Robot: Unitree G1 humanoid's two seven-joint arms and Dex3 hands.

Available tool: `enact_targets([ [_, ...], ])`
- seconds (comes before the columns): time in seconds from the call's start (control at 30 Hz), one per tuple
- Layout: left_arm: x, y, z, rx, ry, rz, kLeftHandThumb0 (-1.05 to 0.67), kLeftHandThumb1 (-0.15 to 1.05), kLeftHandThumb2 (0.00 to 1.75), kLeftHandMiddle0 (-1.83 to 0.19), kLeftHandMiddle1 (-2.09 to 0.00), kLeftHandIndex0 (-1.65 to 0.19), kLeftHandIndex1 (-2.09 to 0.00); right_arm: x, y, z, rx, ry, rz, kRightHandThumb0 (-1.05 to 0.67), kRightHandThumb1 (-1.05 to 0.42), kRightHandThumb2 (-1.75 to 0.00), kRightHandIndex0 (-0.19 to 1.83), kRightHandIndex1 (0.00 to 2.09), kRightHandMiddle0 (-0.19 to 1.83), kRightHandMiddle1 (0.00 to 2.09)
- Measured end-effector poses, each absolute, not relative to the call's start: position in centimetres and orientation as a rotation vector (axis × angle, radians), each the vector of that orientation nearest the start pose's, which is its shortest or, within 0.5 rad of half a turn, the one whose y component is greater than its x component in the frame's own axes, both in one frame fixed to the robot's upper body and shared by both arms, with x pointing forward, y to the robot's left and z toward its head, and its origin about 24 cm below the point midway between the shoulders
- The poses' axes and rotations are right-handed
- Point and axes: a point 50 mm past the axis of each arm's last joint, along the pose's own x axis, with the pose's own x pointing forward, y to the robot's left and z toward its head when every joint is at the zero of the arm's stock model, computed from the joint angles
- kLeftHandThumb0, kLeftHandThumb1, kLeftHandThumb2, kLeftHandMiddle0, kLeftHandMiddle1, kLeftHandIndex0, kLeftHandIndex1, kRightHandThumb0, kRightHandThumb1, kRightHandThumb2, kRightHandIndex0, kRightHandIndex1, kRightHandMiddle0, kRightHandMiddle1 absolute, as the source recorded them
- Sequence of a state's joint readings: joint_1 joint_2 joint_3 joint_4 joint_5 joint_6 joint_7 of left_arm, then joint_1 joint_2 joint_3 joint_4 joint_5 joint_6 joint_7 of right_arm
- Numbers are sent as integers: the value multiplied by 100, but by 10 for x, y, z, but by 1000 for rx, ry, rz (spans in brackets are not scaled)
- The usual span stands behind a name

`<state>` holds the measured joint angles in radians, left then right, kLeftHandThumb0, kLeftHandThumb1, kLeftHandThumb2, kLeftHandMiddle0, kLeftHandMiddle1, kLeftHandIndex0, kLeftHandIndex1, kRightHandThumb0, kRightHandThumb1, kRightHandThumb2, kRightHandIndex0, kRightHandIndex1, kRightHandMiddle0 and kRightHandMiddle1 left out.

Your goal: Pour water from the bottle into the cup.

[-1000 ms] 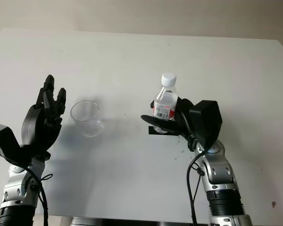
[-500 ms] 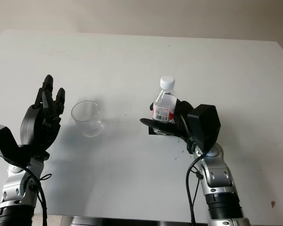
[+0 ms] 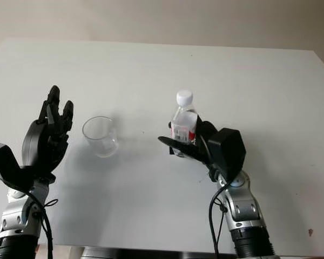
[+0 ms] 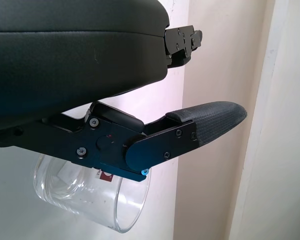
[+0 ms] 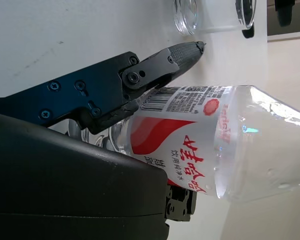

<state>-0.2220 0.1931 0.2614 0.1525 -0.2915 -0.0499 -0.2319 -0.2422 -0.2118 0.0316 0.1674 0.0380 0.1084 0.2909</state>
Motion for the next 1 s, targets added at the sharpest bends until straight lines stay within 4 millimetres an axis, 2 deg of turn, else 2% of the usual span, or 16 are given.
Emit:
enact_targets([
  [0.03, 290, 228, 86, -119, -187, -13, -82, 105, 76, 7, -6, 12, -5, 297, -160, 58, -178, 63, 333, -74, -92, -5, -19, 95, -19, 83],
  [0.17, 290, 228, 86, -120, -188, -13, -82, 105, 76, 7, -6, 12, -6, 295, -161, 57, -185, 46, 315, -76, -91, -5, -19, 72, -19, 66],
  [0.43, 290, 228, 82, -125, -171, -9, -82, 105, 75, 6, -6, 11, -6, 293, -161, 51, -150, 31, 289, -74, -91, -5, -16, 39, -15, 42],
  [0.63, 290, 230, 80, -124, -163, -5, -82, 105, 75, 6, -6, 11, -6, 290, -163, 47, -90, 15, 281, -77, -91, -5, -19, 5, -19, 13],
  [0.73, 290, 230, 80, -122, -164, -5, -82, 105, 75, 6, -6, 11, -6, 288, -164, 45, -86, -21, 284, -84, -91, -6, -19, 0, -19, 2],
  [1.0, 292, 230, 79, -124, -165, -4, -82, 105, 75, 7, -5, 12, -5, 281, -155, 45, -102, -131, 269, -88, -94, -6, -19, 0, -19, 0],
])
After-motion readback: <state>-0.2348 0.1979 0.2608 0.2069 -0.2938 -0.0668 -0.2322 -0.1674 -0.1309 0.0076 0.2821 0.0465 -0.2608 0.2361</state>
